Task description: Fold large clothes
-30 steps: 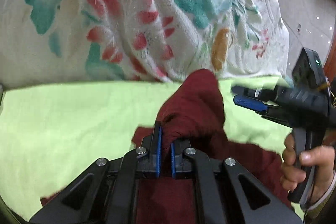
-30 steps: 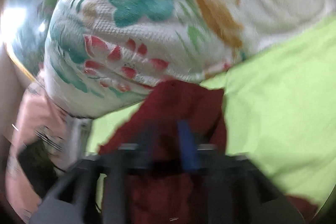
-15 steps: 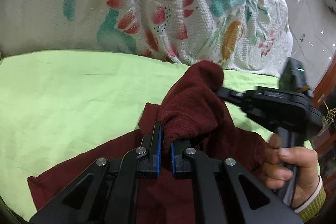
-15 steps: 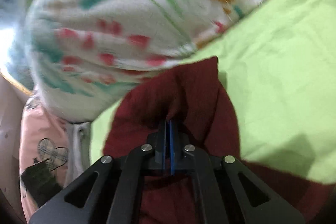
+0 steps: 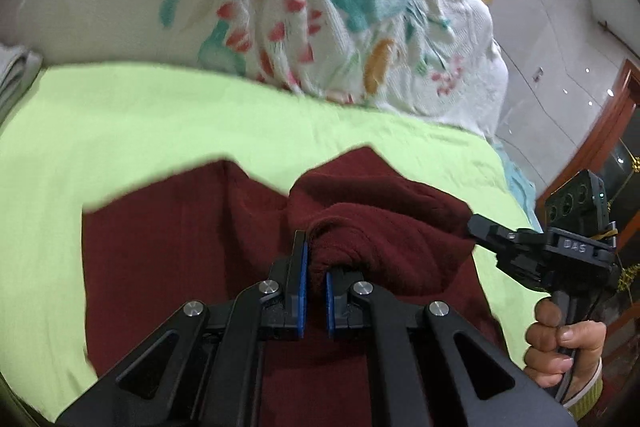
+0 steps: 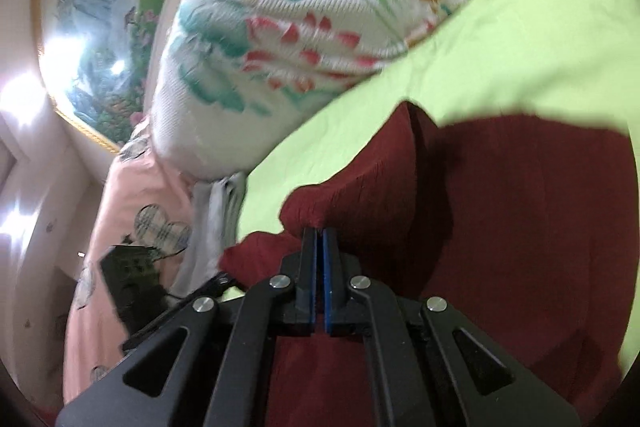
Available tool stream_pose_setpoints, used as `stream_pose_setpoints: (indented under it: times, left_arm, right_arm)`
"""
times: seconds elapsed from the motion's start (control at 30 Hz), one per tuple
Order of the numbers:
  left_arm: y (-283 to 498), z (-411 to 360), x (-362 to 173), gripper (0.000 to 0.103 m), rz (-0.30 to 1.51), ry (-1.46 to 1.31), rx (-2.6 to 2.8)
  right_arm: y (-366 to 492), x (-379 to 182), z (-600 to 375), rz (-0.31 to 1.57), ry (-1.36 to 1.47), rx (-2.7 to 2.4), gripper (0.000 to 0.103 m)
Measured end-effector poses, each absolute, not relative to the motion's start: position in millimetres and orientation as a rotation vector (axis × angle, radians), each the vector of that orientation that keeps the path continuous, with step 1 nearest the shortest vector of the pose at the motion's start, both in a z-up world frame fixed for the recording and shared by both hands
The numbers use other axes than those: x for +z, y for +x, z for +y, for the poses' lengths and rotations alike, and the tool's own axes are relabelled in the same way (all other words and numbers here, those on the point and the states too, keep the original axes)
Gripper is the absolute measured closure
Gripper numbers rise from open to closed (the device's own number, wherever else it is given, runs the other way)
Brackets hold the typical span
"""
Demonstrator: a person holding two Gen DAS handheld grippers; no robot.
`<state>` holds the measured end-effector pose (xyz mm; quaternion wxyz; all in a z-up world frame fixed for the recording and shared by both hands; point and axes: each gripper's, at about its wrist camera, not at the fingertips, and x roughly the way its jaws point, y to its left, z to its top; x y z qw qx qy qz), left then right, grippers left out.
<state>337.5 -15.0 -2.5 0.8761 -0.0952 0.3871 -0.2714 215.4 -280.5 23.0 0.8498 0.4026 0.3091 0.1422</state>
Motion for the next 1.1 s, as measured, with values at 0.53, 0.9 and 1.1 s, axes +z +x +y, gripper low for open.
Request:
stream_pose_setpoints:
  times: [0.53, 0.9, 1.1]
  left_arm:
    - [240.2, 35.6, -79.6, 0.091, 1.002, -0.248, -0.517]
    - [271.5, 39.6, -56.7, 0.050, 1.092, -0.462, -0.529]
    - [299.2, 32.9, -93.9, 0.050, 1.213, -0.585, -0.509]
  right_arm:
    - [138.8, -57.3, -225.4, 0.913, 0.771, 0.243, 0.097]
    - [163.9, -34.0, -296.1, 0.801, 0.776, 0.109, 0.070]
    - [194.9, -44.4, -299.7, 0.831, 0.765, 0.096, 0.068]
